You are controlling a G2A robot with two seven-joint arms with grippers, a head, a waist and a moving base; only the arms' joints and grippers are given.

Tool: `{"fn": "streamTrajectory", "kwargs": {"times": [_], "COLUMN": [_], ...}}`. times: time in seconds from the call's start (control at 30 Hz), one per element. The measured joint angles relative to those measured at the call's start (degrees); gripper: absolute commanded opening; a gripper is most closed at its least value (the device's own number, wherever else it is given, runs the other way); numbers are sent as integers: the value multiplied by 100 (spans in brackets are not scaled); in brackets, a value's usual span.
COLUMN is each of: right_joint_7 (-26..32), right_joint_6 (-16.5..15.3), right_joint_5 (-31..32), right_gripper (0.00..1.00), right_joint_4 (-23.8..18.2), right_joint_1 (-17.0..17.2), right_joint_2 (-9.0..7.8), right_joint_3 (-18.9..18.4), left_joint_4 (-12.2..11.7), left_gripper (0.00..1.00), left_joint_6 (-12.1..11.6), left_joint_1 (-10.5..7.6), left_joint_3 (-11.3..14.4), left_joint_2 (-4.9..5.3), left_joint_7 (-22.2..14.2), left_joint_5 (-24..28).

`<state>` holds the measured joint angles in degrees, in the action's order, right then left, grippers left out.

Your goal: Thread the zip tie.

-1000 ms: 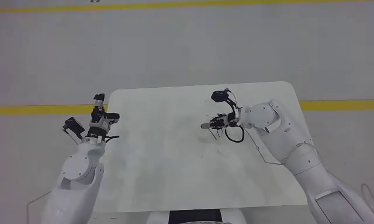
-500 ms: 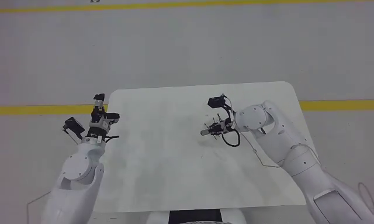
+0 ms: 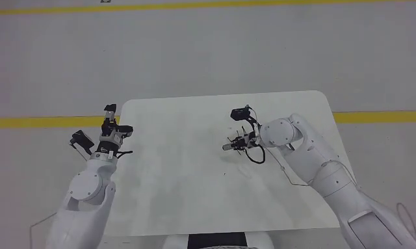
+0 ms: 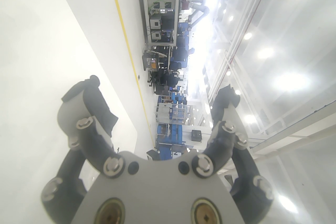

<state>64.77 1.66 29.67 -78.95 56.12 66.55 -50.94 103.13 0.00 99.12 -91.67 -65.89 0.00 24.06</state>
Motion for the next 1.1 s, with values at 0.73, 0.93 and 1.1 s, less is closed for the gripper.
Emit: {"fn": "streamTrajectory", "kwargs": {"times": [0.73, 0.93, 1.1], "right_joint_7": [-209, -323, -366], "right_joint_6": [-37, -350, -1030], "right_joint_5": [917, 1146, 1013], "right_gripper": [100, 100, 100], "right_joint_4": [-263, -307, -238], "right_joint_1": [58, 98, 105], "right_joint_2": [-25, -54, -80], "right_joint_3": [198, 169, 109], "left_joint_4": [0, 0, 0], "left_gripper": [100, 100, 100], "left_joint_6": [0, 0, 0], "left_joint_1": [0, 0, 0], "left_joint_3": [0, 0, 0], "left_joint_2": [0, 0, 0], "left_joint_7": [0, 0, 0], "left_joint_5": [0, 0, 0]}}
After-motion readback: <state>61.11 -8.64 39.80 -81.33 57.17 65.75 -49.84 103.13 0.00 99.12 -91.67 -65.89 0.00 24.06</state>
